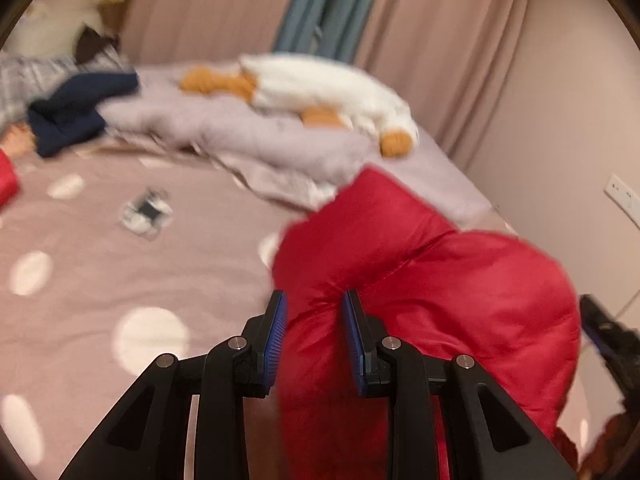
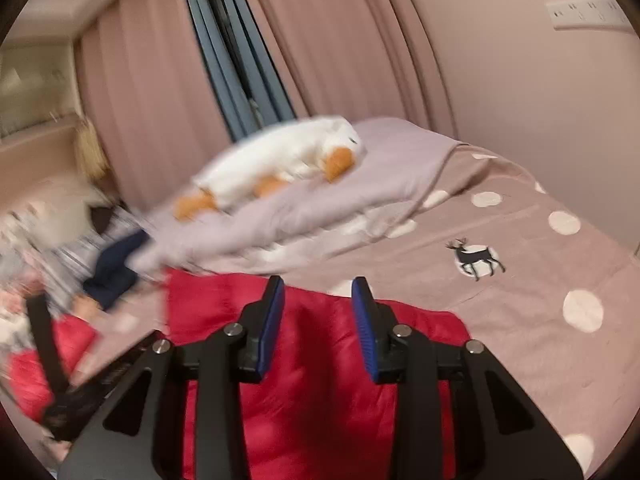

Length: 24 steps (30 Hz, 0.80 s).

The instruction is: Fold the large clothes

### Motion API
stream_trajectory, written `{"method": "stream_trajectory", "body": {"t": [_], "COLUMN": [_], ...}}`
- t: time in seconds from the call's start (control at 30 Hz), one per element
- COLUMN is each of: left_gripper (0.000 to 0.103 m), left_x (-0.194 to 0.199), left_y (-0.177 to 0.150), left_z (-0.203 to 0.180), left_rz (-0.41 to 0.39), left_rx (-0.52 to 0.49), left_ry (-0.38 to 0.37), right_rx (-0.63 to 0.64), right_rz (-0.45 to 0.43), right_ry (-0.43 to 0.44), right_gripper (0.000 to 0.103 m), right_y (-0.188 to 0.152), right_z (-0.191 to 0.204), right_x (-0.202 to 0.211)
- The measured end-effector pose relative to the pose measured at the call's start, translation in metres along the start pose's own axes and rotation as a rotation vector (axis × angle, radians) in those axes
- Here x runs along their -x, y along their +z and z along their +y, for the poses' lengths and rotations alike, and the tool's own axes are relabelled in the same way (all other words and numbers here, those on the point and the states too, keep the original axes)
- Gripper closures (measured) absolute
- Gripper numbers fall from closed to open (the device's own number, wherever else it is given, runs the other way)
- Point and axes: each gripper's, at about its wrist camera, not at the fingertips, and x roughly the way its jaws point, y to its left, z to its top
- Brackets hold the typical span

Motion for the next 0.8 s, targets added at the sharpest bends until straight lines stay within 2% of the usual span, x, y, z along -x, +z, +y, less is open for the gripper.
{"method": "stream_trajectory", "body": {"t": [0.07, 0.17, 0.27, 0.43, 0.6, 0.8], "left_gripper": [0.077, 0.077, 0.075, 0.071, 0.071, 0.071], "left_x": [-0.022, -0.035, -0.038, -0.047, -0.049, -0.048], "left_y": [-0.005, -0.012, -0.021, -0.032, -0.034, -0.034], "left_z": [0.003, -0.008, -0.023, -0.026, -0.032, -0.032], "left_rz": [0.03, 0.062, 0.032, -0.015, -0.033, -0.039], "left_rx": [0.04, -0.008, -0.098, -0.149, -0.197, -0.204], "left_ry": [-0.021, -0.027, 0.025, 0.051, 0.096, 0.106], "right_rx": [-0.04, -0.105, -0.145, -0.184, -0.188, -0.183], "right_rz": [0.084, 0.152, 0.191, 0.254, 0.265, 0.26], "right_ry": [-0.003, -0.027, -0.07, -0.097, -0.107, -0.11], "right_gripper": [0.076, 0.077, 0.077, 0.077, 0.077, 0.077], "right_y": [-0.01, -0.032, -0.045, -0.056, -0.063, -0.066], "right_z": [-0.014, -0.041, -0.057, -0.07, -0.071, -0.073], "right_x": [-0.034, -0.065, -0.078, -0.098, -0.106, -0.108]}}
